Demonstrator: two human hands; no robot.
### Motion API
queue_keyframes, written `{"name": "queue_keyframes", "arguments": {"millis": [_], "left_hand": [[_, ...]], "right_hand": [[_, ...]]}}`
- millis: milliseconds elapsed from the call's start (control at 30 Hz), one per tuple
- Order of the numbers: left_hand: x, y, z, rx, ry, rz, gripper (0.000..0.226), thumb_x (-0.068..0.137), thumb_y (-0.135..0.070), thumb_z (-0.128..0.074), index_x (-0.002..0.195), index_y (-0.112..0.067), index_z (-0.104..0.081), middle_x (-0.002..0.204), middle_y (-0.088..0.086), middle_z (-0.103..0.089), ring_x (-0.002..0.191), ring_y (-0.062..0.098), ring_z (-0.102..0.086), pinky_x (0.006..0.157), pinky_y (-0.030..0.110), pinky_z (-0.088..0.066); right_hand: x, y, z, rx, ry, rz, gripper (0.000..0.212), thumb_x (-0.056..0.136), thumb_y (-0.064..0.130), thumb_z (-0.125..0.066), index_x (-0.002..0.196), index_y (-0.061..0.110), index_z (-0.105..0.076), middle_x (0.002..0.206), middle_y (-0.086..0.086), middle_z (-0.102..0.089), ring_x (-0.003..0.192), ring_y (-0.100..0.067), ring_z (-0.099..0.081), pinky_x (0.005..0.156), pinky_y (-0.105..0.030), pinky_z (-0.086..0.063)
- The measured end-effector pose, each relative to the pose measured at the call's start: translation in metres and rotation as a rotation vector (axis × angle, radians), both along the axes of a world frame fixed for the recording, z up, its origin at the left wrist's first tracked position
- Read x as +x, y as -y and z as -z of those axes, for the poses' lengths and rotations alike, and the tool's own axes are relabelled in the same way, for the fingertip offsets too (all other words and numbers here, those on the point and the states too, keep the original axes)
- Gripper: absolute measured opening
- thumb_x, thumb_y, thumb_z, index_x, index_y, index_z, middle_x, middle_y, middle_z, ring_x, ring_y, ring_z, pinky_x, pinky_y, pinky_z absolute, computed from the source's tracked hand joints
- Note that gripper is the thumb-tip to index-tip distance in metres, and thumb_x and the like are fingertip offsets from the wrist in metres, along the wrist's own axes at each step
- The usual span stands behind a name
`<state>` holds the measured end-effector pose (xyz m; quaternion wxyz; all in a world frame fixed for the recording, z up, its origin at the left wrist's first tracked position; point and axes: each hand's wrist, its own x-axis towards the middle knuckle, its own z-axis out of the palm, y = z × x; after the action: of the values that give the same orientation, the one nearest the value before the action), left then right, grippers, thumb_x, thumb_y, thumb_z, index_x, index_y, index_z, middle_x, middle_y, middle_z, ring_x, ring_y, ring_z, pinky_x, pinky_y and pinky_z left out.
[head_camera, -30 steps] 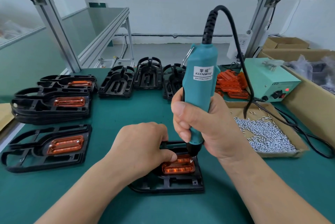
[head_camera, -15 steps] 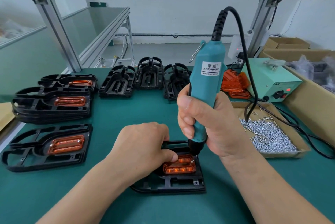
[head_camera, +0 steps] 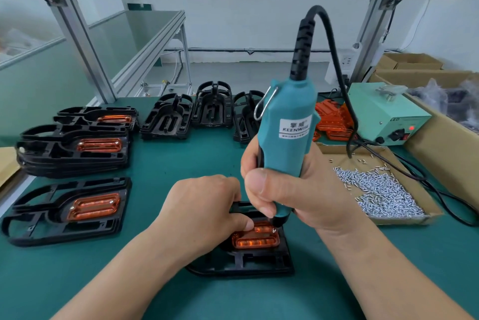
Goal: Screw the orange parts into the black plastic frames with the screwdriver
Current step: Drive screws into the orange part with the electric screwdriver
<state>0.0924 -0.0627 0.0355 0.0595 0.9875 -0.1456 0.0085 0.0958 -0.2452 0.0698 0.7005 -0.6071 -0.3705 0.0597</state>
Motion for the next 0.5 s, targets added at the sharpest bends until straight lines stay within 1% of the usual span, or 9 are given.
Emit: {"name": "queue_keyframes", "arguments": {"millis": [67, 133, 167, 233, 300, 433, 500], "left_hand": [[0.0004, -0.0002, -0.0004, 0.001, -0.004, 0.003, 0.047, 0.077, -0.079, -0.065, 0.099, -0.038, -0.059, 0.077, -0.018, -0.058, 0.07, 0.005, -0.055, 0.068, 0.031, -0.05], [0.0011, -0.0007, 0.0, -0.001, -0.011, 0.006, 0.049, 0.077, -0.081, -0.064, 0.103, -0.039, -0.058, 0.086, -0.019, -0.064, 0.077, 0.006, -0.059, 0.07, 0.031, -0.051], [0.0012, -0.0009, 0.0005, 0.0, -0.012, 0.005, 0.05, 0.077, -0.081, -0.063, 0.103, -0.039, -0.057, 0.088, -0.019, -0.064, 0.079, 0.007, -0.059, 0.068, 0.03, -0.049], [0.0013, -0.001, 0.0011, 0.01, -0.001, 0.003, 0.051, 0.077, -0.082, -0.063, 0.1, -0.038, -0.055, 0.081, -0.019, -0.057, 0.075, 0.007, -0.053, 0.06, 0.026, -0.038], [0.0018, -0.0009, 0.0019, 0.016, 0.009, 0.0, 0.052, 0.077, -0.083, -0.062, 0.099, -0.037, -0.054, 0.078, -0.019, -0.053, 0.072, 0.007, -0.05, 0.056, 0.024, -0.031], [0.0025, -0.0005, 0.0034, 0.01, 0.015, 0.0, 0.053, 0.076, -0.084, -0.062, 0.099, -0.038, -0.055, 0.076, -0.019, -0.051, 0.07, 0.007, -0.048, 0.054, 0.022, -0.027], [0.0024, -0.0014, 0.0038, 0.011, 0.017, 0.009, 0.052, 0.076, -0.084, -0.062, 0.101, -0.039, -0.055, 0.077, -0.02, -0.052, 0.071, 0.007, -0.049, 0.055, 0.022, -0.029]], "right_hand": [[0.0007, 0.0003, 0.0, 0.016, -0.004, 0.04, 0.02, 0.096, 0.012, -0.066, 0.084, -0.001, -0.055, 0.054, -0.015, -0.047, 0.043, -0.027, -0.043, 0.054, -0.023, -0.044], [0.0021, 0.0006, 0.0009, 0.046, -0.029, 0.087, 0.024, 0.095, 0.014, -0.066, 0.081, 0.0, -0.053, 0.055, -0.014, -0.045, 0.042, -0.027, -0.042, 0.053, -0.025, -0.044], [0.0031, 0.001, 0.0013, 0.062, -0.045, 0.104, 0.026, 0.095, 0.015, -0.067, 0.08, -0.001, -0.052, 0.055, -0.013, -0.045, 0.042, -0.026, -0.043, 0.052, -0.025, -0.044], [0.0051, 0.0023, 0.0018, 0.089, -0.075, 0.129, 0.03, 0.094, 0.016, -0.066, 0.079, -0.003, -0.048, 0.057, -0.009, -0.044, 0.042, -0.025, -0.044, 0.051, -0.026, -0.042], [0.0061, 0.0035, 0.0016, 0.106, -0.091, 0.132, 0.03, 0.093, 0.017, -0.066, 0.079, -0.002, -0.048, 0.059, -0.007, -0.045, 0.042, -0.023, -0.045, 0.051, -0.026, -0.041], [0.0054, 0.0039, 0.002, 0.111, -0.099, 0.115, 0.028, 0.094, 0.018, -0.067, 0.08, 0.001, -0.05, 0.06, -0.005, -0.046, 0.043, -0.023, -0.045, 0.05, -0.027, -0.041], [0.0052, 0.0029, 0.0025, 0.103, -0.097, 0.107, 0.028, 0.095, 0.018, -0.066, 0.08, 0.001, -0.05, 0.059, -0.007, -0.045, 0.043, -0.023, -0.045, 0.051, -0.027, -0.042]]}}
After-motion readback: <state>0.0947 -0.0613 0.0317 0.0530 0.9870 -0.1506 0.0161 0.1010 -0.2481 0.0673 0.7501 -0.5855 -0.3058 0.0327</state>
